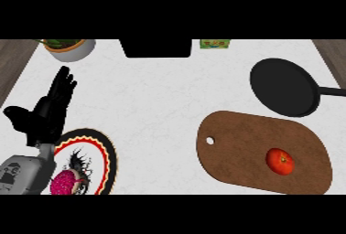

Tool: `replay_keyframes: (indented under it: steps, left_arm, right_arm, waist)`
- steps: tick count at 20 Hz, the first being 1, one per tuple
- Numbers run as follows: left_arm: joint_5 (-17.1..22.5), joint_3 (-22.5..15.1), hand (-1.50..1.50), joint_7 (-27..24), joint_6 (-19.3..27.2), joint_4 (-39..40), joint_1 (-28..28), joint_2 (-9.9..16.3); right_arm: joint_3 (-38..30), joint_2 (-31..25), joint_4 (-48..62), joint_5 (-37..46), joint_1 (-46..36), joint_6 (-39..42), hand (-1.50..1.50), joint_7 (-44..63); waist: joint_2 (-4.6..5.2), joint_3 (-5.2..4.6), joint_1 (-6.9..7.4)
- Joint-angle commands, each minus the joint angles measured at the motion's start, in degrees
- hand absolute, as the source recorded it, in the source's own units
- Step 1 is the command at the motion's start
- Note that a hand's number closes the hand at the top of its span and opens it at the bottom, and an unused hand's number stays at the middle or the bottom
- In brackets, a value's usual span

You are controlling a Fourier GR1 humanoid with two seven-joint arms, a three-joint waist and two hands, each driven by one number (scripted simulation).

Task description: Pick the tomato from the cutting board and place it in the pan

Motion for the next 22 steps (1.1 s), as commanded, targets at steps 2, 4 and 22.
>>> replay_keyframes:
  steps: [2, 4, 22]
  left_arm:
    - [-2.9, -1.8, 0.00, 0.1, 1.4, -1.5, 1.5, -3.0]
    - [-0.9, 1.8, 0.00, 2.1, -2.5, -2.9, 1.9, -0.1]
    - [-6.0, 3.9, 0.00, 3.3, -3.9, 0.2, -1.4, -5.7]
  right_arm:
    - [2.3, -2.0, -4.4, 2.6, -7.9, 1.0, -1.50, 12.1]
    - [4.0, 1.0, -5.5, 2.4, -10.2, 2.7, -1.50, 14.0]
    - [20.0, 14.1, -6.8, 14.7, -17.8, 7.1, -1.50, 28.1]
  waist:
    - [0.09, 0.10, 1.16]
    - [0.04, 0.12, 0.96]
    - [0.03, 0.14, 0.53]
